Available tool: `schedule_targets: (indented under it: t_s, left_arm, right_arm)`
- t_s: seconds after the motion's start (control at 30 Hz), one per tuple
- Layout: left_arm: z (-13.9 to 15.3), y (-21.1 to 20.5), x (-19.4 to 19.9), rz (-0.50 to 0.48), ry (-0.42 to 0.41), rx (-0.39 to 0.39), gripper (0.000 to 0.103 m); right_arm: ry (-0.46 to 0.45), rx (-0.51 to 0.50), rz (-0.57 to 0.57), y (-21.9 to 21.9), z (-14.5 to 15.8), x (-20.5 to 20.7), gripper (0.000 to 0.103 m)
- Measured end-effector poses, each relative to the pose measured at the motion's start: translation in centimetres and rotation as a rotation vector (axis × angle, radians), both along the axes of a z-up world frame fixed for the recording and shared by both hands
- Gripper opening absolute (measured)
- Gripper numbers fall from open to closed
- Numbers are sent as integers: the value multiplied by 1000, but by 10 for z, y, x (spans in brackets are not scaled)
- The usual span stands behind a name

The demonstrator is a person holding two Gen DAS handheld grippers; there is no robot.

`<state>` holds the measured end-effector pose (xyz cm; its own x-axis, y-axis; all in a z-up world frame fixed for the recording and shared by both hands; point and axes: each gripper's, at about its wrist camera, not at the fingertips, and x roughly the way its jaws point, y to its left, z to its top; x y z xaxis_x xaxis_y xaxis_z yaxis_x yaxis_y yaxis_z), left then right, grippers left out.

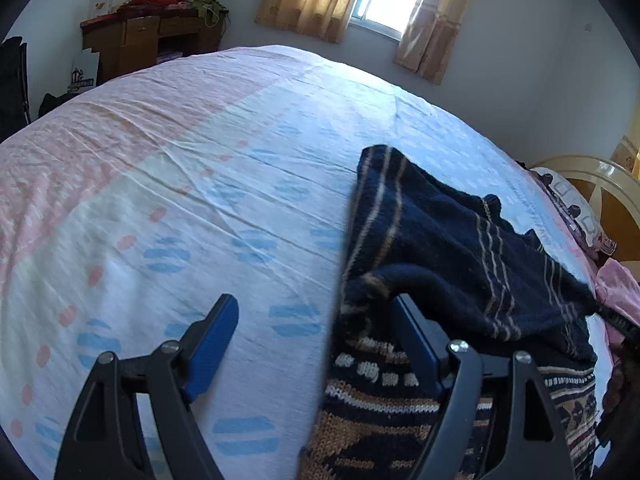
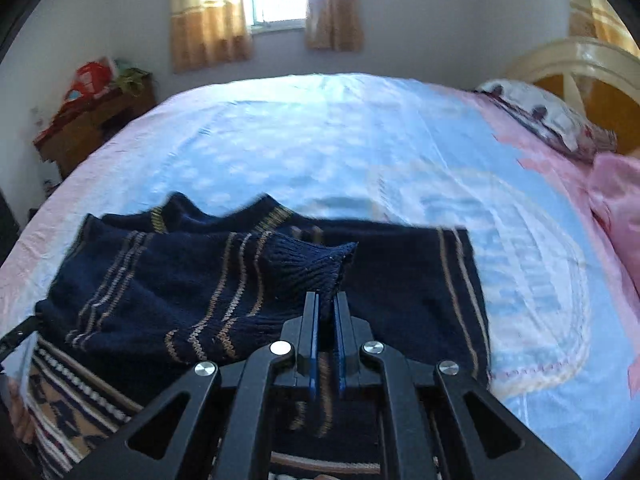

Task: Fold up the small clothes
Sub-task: 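Grasp the sweater side edge with the right tool and fold it inward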

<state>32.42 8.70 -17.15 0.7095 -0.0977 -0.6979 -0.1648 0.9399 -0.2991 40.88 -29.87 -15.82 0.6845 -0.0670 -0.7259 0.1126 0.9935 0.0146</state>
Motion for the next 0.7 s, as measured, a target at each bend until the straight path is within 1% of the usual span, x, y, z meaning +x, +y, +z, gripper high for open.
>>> schedule_targets:
  t_s: [0.1, 0.17, 0.2, 0.23, 0.27, 0.3, 0.33, 0.4, 0.47, 0.5, 0.53, 0.57, 0.6, 0.63, 0.67, 0.7]
  left_arm:
    - [1, 1, 0, -3, -6, -8, 81]
    - [2, 0, -2, -7, -16, -11, 81]
    - [4, 0, -4, -8, -27, -12, 81]
    - [7, 0, -8, -9, -58, -15, 81]
    - [10, 0, -11, -8, -82, -18, 83]
    - [13, -1, -13, -6, -98, -13, 91]
    - [16, -2, -11, -5, -104, 7, 93]
    - [26, -7, -6, 4, -110, 64, 93]
    - [38, -10, -2, -1, -138, 100, 94]
    - [44, -14, 0, 0, -150, 131, 97]
    - [50, -22, 6, -10, -149, 190, 100]
    - [50, -27, 9, -23, -145, 220, 101]
    - [48, -32, 13, -31, -135, 262, 101]
    - [43, -39, 18, -23, -110, 318, 101]
    - [37, -43, 21, -26, -82, 350, 101]
    - [27, -45, 25, -47, -39, 360, 101]
  right_arm:
    - [37, -7, -27, -8, -14, -2, 6]
    - [89, 3, -22, -12, -27, 2, 6]
    - [88, 9, -33, -15, -29, 1, 6]
    - [86, 11, -50, -19, -31, 1, 6]
    - [86, 12, -60, -21, -31, 2, 6]
    - [84, 23, -67, -24, -31, 1, 6]
    - [79, 29, -84, -27, -28, -1, 7]
    - [60, 19, -109, -27, -20, -6, 7]
    - [16, -7, -80, -18, -6, -11, 7]
    - [-1, -20, -60, -11, -1, -13, 7]
    - [-21, -23, -25, -2, 4, -13, 12]
    - [-36, -8, 23, 8, 7, -12, 25]
    - [-34, 18, 82, 21, 8, -9, 34]
    - [-27, 32, 116, 29, 6, -6, 50]
    - [-14, 50, 159, 39, 3, -3, 53]
    - [0, 54, 184, 46, -2, 0, 53]
